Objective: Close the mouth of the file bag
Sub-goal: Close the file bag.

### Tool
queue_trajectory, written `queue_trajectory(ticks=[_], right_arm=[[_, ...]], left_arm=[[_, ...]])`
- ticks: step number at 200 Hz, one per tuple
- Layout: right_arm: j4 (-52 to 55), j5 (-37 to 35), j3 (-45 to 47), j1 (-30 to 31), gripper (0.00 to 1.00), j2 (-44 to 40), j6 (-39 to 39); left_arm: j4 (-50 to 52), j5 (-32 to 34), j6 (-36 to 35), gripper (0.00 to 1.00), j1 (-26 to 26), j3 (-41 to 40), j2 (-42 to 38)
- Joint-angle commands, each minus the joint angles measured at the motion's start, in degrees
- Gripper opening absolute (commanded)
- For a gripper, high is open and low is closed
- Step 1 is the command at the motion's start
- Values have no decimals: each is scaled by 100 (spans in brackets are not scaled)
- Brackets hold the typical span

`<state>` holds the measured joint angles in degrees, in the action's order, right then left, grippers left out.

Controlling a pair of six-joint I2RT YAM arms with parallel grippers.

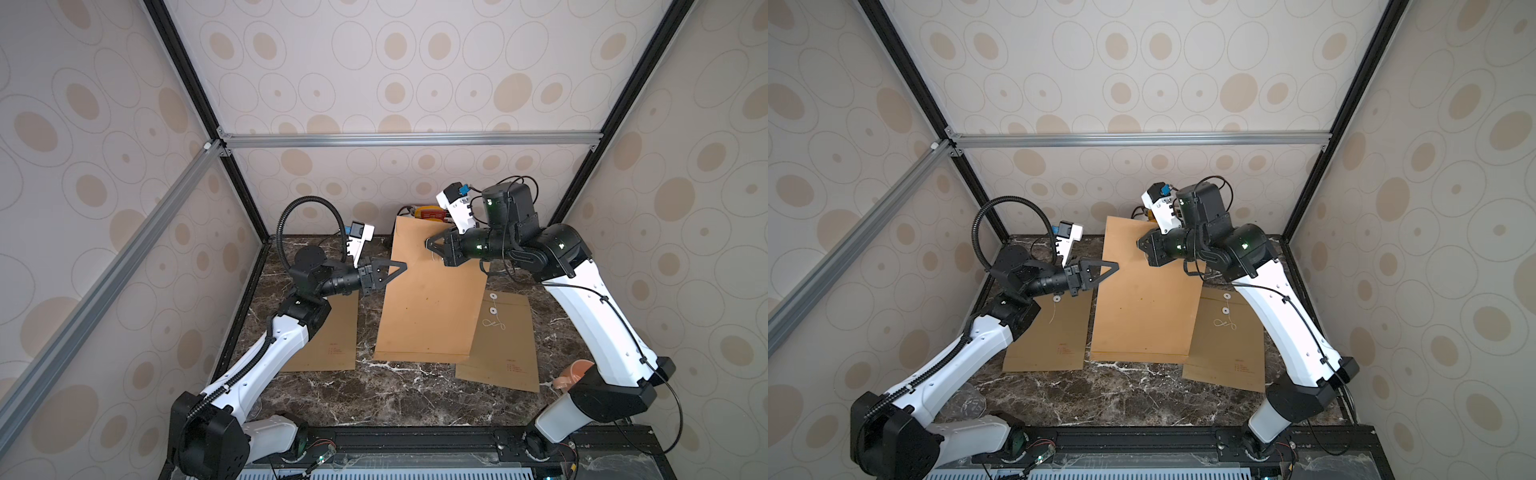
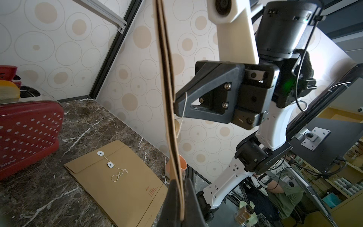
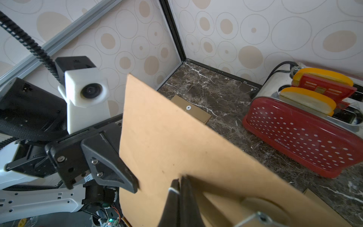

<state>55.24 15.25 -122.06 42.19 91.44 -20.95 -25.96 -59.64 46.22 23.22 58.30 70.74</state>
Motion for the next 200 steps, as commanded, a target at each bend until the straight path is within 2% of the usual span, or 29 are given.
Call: queue_trajectory(ticks=[1,37,70,118,200], right_arm=[[123,-361,-206,44,0,-70,152],[373,-1182,-172,-97,0,-367,576],[329,-1078,-216,-225,0,-371,714],[241,-319,-474,-183,0,-57,529],[377,-402,-380,191,0,35,512]], left_arm=[[-147,-57,-112,0,93,161,-23],[-137,-66,-110,0,102,164,-34],[-216,-83,-56,0,128,155,-25],[-212,-92,-60,0,157,156,-16],[-216,-101,-51,0,157,164,-8]])
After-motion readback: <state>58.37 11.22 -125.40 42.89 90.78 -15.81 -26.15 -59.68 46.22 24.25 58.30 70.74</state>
